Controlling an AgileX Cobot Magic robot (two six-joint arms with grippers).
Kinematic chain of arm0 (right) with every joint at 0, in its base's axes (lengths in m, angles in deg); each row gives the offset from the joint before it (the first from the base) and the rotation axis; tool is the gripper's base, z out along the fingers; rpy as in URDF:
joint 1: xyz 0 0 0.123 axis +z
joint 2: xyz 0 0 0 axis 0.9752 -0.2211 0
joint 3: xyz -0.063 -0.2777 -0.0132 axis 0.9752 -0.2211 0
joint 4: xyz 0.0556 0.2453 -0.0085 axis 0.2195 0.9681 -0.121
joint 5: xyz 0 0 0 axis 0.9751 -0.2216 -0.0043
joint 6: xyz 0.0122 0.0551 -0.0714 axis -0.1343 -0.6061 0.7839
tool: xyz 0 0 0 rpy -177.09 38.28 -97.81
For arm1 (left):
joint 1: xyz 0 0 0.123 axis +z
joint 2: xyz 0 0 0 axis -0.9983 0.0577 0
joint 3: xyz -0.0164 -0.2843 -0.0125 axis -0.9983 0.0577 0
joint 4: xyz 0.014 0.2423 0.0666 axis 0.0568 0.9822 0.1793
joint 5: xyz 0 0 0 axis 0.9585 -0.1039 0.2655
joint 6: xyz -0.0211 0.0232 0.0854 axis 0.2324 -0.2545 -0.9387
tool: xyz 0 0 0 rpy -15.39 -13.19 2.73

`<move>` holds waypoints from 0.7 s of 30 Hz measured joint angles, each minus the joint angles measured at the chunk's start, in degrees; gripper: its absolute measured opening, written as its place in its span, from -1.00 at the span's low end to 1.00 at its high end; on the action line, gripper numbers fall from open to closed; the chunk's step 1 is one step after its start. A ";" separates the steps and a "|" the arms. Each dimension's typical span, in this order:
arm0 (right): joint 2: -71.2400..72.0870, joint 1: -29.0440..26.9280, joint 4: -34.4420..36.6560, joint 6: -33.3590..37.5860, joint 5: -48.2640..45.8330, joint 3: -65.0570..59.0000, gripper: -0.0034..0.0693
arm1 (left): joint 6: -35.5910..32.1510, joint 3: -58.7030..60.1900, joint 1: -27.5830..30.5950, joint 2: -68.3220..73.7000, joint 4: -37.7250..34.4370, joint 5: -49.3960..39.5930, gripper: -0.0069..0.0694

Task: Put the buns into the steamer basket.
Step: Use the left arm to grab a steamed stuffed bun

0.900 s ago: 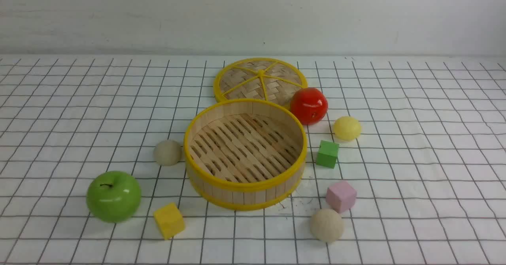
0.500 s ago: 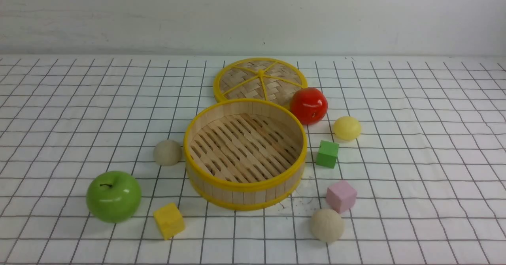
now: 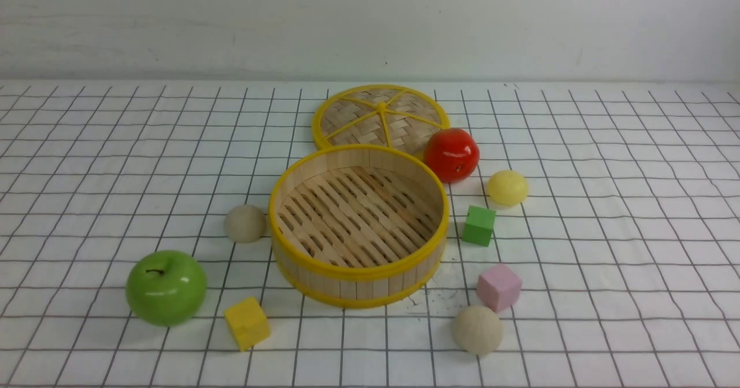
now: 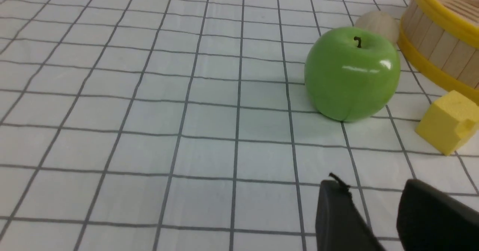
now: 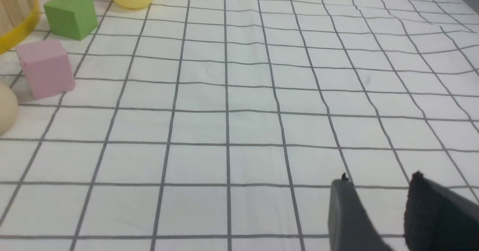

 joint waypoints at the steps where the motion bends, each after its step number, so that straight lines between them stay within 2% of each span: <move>1: 0.00 0.00 0.00 0.00 0.00 0.00 -0.25 | 0.00 0.00 0.00 0.00 0.00 0.14 -0.19; 5: 0.00 0.00 0.00 0.00 0.00 0.00 -0.25 | 0.00 0.00 0.00 0.00 0.12 3.66 -0.19; 15: 0.00 0.00 0.00 0.00 0.00 0.00 -0.25 | -0.69 0.00 0.00 0.00 1.85 5.58 -0.19; 18: 0.00 0.00 -0.05 0.00 0.00 0.00 -0.25 | -0.76 0.00 0.00 0.00 2.99 10.25 -0.19; 21: 0.00 0.00 -0.05 0.00 0.00 0.00 -0.25 | 3.81 0.00 0.00 0.00 1.81 19.59 -0.19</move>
